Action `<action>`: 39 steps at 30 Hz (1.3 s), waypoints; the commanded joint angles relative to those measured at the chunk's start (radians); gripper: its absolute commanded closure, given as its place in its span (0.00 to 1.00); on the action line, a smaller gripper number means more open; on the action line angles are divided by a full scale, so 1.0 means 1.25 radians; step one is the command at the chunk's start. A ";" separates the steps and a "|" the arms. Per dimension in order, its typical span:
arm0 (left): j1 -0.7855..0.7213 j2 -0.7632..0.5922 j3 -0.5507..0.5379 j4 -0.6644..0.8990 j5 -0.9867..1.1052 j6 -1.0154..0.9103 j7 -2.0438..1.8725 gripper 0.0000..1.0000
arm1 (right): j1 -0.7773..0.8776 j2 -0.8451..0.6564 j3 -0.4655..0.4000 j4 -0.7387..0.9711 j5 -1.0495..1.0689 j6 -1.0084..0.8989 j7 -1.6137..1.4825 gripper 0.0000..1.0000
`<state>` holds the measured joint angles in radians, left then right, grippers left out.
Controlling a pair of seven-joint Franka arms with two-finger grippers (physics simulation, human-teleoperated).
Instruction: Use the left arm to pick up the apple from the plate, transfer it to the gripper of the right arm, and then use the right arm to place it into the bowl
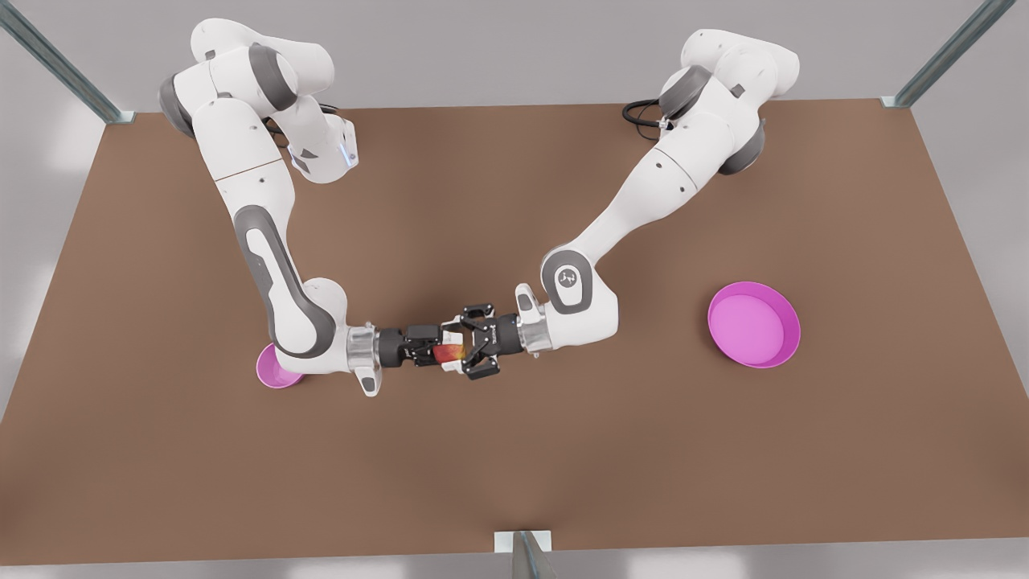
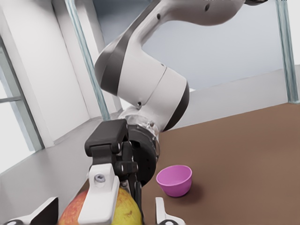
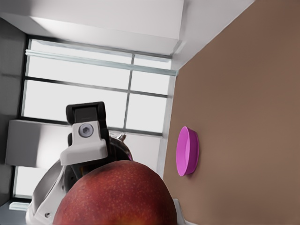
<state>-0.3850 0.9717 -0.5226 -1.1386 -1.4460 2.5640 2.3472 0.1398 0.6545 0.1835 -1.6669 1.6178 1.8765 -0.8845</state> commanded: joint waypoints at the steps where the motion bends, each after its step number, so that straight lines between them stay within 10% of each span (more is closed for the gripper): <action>1: 0.000 -0.002 0.000 0.000 -0.005 -0.004 -0.015 0.00 | -0.001 -0.001 0.000 0.001 -0.004 0.001 -0.035 0.38; 12: 0.116 -0.068 0.007 -0.115 0.013 -0.094 -0.135 0.00 | -0.092 -0.005 -0.009 0.004 -0.152 -0.004 -0.011 0.38; 15: 0.390 -0.205 0.012 -0.343 0.410 -0.250 -0.471 0.00 | -0.149 -0.008 -0.009 0.003 -0.272 -0.007 -0.010 0.38; 21: 0.612 -0.373 0.009 -0.141 1.362 -0.830 -1.211 0.00 | -0.250 -0.032 -0.011 0.007 -0.509 -0.006 -0.010 0.38; 23: 0.545 -0.458 0.068 -0.148 1.389 -0.871 -1.514 0.00 | -0.280 -0.041 -0.011 0.012 -0.586 -0.009 -0.010 0.38; 25: 0.243 -0.662 0.458 -0.293 1.211 -0.747 -1.779 0.00 | -0.308 -0.051 -0.008 0.012 -0.674 -0.018 -0.013 0.38; 39: 0.256 -0.641 0.465 -0.229 1.176 -0.743 -1.782 0.00 | -0.354 -0.061 -0.012 0.007 -1.008 0.039 -0.011 0.36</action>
<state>-0.0643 0.1740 0.0581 -1.4249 0.0248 1.6463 0.7957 -0.3022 0.5765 0.1684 -1.6582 0.4007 1.8943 -0.9033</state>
